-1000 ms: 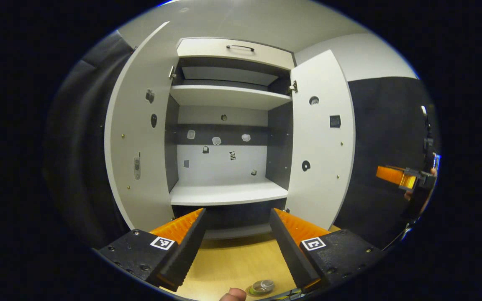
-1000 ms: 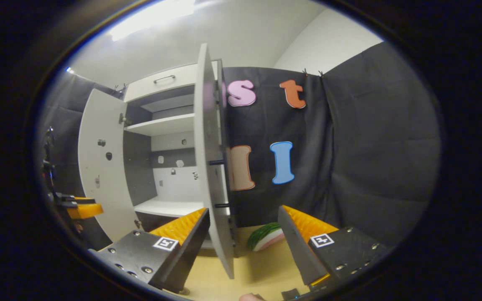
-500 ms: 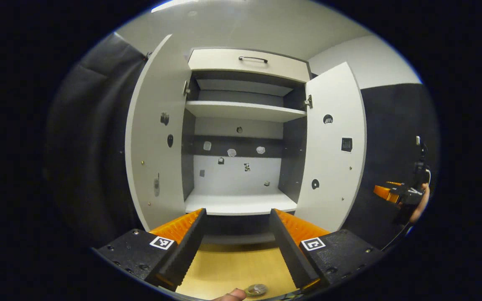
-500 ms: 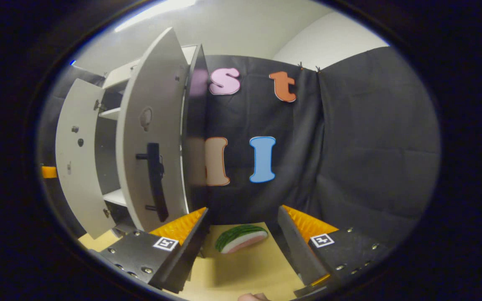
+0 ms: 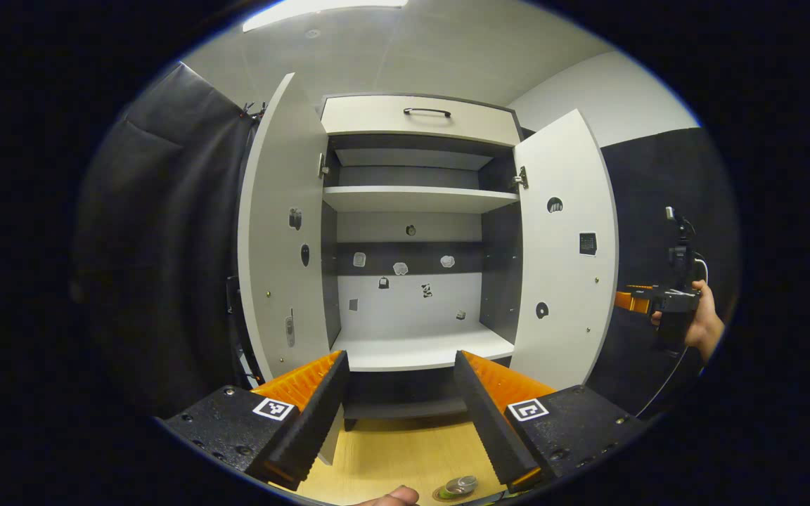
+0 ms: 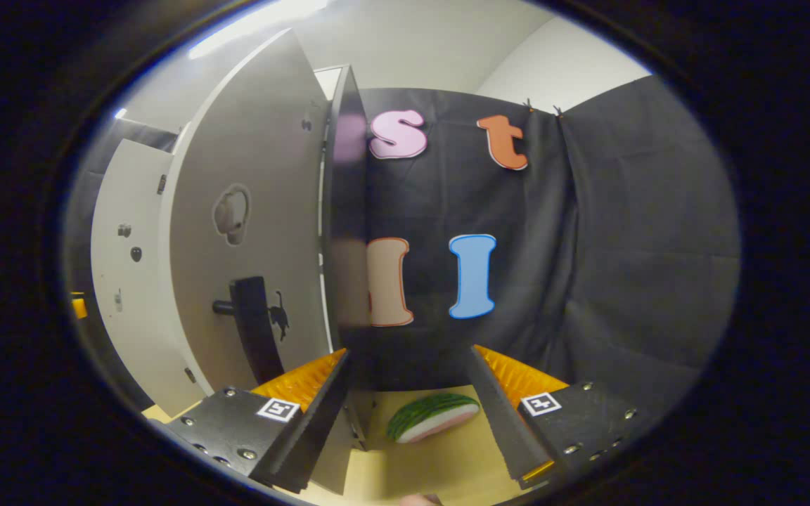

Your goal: Grasp the bottle in the cabinet with the left hand and place it on the coaster, then close the right door with the right hand and the left door with the left hand.

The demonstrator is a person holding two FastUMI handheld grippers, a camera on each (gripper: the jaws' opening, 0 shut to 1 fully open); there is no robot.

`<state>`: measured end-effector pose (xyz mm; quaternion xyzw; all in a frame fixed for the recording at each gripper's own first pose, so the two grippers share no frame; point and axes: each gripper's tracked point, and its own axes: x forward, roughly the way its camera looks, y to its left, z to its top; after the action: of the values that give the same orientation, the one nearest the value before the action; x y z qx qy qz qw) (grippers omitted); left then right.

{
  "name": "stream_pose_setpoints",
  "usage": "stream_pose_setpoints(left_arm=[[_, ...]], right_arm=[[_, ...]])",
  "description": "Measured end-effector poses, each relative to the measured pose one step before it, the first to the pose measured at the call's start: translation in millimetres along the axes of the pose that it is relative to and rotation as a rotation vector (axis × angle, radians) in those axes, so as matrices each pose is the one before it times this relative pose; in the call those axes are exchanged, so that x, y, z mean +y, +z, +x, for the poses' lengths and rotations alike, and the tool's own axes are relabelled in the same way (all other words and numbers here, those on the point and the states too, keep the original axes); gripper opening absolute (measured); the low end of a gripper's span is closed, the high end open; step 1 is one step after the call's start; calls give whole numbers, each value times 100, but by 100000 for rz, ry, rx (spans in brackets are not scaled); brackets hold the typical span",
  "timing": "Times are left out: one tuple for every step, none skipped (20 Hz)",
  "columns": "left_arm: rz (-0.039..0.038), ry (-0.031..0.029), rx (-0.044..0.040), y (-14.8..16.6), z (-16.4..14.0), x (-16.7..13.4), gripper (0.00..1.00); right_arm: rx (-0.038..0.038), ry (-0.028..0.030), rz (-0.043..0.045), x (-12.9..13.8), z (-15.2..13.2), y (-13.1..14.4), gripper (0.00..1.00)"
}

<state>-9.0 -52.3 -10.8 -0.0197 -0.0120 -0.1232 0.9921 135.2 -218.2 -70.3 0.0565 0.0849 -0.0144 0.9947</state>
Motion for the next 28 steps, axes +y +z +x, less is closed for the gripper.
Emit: stream_pose_setpoints(left_arm=[[-635,-2113,-1490,458,82,-49,95],[12,-1067,-1426,354,-40,256,94],[589,-1028,-1548,479,-39,96,94],[1231,-202,-1441,409,-73,238,95],[1417,368,-1308,440,64,326,95],[1358,-72,-399,34,82,207,95],[995,-157,-186,43,48,103,95],[347,-247,95,-84,65,47,95],[-272,-408,-106,-38,72,11,99],[-471,-244,68,-173,75,110,95],[-704,126,465,-219,76,184,95],[-759,-324,873,-325,139,101,99],[-934,-64,666,-194,151,259,95],[-863,-117,455,-181,7,181,95],[-801,95,-25,30,-66,283,95],[-558,-53,-434,29,7,196,95],[-264,-296,-634,132,-124,107,95],[225,349,-509,55,-152,210,95],[378,353,-402,75,-185,288,95],[378,233,-470,56,-218,56,97],[349,108,-535,70,-189,199,96],[367,113,-245,-34,-282,152,96],[202,332,130,-102,-197,265,96],[-183,-16,417,-174,-163,129,96],[-653,117,97,-38,-202,121,96],[-637,389,357,-156,-200,255,96],[-560,374,289,-73,-257,319,96],[-534,285,253,-239,-158,294,96]], right_arm=[[986,2154,-1872,1291,232,-140,99],[-753,-440,-3175,-168,673,4,94],[-674,263,-1682,71,-346,552,89],[179,-39,-313,128,-222,71,89],[141,108,518,120,-55,124,89],[-106,-33,1632,380,-111,78,89],[-904,-721,2315,279,4,387,89],[-877,-1343,985,197,166,291,89],[-1104,-77,-804,479,78,180,89],[-1320,-977,-326,453,-97,335,86],[-415,-1097,-211,329,51,200,88],[-545,-180,-327,593,50,5,83],[-65,656,-193,774,-10,9,88],[417,720,530,522,87,-49,88],[763,409,665,539,50,-46,88],[698,99,331,762,-1,-188,88],[-125,74,-635,577,20,15,88],[-281,-96,-436,361,-89,54,88],[-88,-74,252,304,32,-43,88],[104,-571,614,126,25,23,88],[270,-1460,709,27,93,-17,88],[105,-517,-54,164,-46,-77,88],[-154,-174,-792,337,-73,67,88],[-167,-312,-357,174,12,13,88],[29,-233,145,219,59,10,88],[51,-174,477,274,19,-56,88],[124,96,303,320,28,-31,88],[-103,630,-42,346,131,-40,83]])
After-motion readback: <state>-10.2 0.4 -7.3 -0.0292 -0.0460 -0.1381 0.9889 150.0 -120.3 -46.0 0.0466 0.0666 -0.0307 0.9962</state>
